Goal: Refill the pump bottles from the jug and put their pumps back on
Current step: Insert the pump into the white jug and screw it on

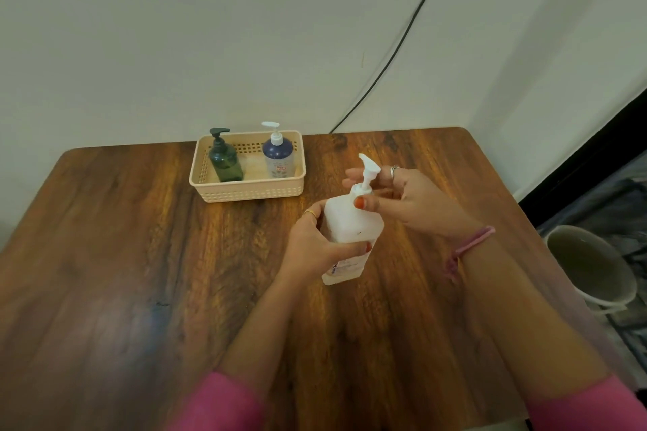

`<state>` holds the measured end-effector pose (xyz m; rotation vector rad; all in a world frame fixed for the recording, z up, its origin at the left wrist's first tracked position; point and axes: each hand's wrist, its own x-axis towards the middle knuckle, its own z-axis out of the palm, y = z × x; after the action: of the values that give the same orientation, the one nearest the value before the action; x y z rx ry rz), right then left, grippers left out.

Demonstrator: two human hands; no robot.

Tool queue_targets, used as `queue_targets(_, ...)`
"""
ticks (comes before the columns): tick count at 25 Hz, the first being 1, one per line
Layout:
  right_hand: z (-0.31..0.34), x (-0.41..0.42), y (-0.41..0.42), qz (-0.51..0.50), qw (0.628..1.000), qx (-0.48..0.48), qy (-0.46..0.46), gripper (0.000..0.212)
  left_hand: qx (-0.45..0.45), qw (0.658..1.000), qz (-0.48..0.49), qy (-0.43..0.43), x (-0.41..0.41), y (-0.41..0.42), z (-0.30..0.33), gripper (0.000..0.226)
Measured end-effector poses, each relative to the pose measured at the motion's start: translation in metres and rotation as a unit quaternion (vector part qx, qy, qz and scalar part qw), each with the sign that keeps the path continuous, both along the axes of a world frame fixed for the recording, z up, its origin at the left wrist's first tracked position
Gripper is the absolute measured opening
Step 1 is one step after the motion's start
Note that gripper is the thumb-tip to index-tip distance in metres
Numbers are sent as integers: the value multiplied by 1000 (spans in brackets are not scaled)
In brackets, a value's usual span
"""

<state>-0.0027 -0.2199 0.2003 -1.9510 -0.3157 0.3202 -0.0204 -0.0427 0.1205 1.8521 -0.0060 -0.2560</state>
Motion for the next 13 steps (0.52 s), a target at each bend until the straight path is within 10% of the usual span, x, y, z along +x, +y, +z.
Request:
queue_targets(7,-4,-11,70,-196,967,-113,-121,55,12,999,38,-23,-7,40,16,82)
queue_targets(13,-5,-12,79,-67,990,118,25,44,-6,999,38,-20,-8,63,18,82)
